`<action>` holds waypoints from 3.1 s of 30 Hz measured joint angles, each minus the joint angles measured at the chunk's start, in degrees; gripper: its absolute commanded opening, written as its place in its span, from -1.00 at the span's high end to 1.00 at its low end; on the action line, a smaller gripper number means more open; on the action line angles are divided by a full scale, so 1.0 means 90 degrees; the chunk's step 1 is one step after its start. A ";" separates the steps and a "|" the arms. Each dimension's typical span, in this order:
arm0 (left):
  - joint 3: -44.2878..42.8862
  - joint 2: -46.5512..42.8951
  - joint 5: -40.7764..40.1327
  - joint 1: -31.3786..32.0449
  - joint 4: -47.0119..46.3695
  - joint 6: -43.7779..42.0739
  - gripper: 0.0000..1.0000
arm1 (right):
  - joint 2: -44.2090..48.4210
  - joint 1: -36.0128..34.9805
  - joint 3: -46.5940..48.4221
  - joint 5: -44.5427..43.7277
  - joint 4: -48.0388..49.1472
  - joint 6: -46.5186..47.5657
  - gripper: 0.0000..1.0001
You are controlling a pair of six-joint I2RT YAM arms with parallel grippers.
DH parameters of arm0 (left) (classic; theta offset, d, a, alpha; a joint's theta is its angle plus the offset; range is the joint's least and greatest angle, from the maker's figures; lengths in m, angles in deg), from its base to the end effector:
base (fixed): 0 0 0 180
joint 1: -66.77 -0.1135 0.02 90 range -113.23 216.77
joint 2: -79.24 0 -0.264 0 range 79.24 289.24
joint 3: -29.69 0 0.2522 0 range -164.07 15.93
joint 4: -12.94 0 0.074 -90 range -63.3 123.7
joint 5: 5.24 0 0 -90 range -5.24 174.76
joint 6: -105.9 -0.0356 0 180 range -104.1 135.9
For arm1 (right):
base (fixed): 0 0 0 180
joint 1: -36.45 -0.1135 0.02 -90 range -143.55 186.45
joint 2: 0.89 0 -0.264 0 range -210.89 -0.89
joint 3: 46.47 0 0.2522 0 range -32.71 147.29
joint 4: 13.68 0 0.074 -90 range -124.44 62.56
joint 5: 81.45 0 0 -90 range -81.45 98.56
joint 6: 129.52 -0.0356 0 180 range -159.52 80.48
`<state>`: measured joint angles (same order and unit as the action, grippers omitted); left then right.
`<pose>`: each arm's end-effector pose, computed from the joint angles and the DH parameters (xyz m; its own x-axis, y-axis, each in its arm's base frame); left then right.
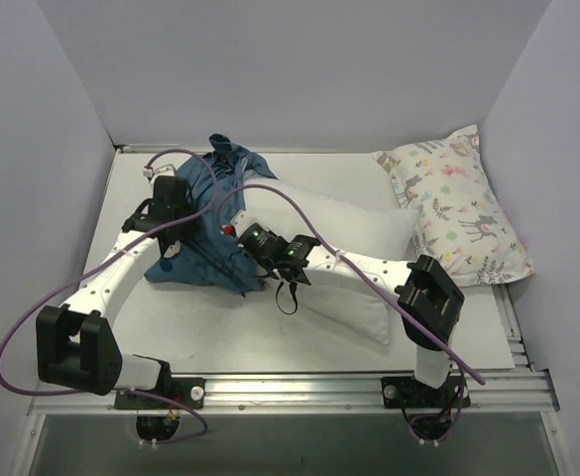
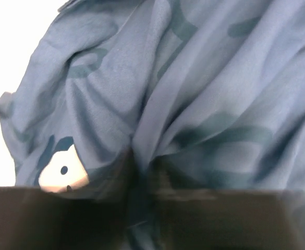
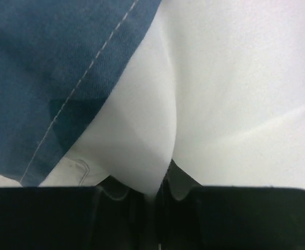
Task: Remove the pillowcase from the pillow
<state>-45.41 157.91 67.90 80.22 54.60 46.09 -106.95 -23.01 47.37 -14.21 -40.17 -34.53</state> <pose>0.2902 -0.0588 0.2799 -0.6089 -0.3492 -0.7123 -0.3265 0.9286 -0.1762 0.2267 0.3572 0.2470 -0.2608 -0.6000 -0.7563 -0.6660 0.6790 -0.3089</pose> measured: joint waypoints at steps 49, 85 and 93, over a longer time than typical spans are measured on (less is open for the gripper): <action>0.0053 -0.0782 -0.0398 -0.0141 -0.0311 0.1010 1.00 | 0.2084 0.1059 0.0731 0.1972 -0.1778 -0.1637 1.00; 0.0765 0.1185 0.0423 -0.1622 -0.0843 0.1112 1.00 | 0.2970 0.1394 0.1950 0.1430 -0.2919 -0.1668 1.00; 0.1137 0.0840 0.0597 -0.1586 -0.1008 0.1178 1.00 | 0.2482 0.1564 0.3123 0.0818 -0.2555 -0.1545 1.00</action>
<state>-35.18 165.47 73.27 65.95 45.53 56.69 -84.62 -8.93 75.48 -6.84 -63.16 -48.43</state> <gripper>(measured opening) 0.012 0.096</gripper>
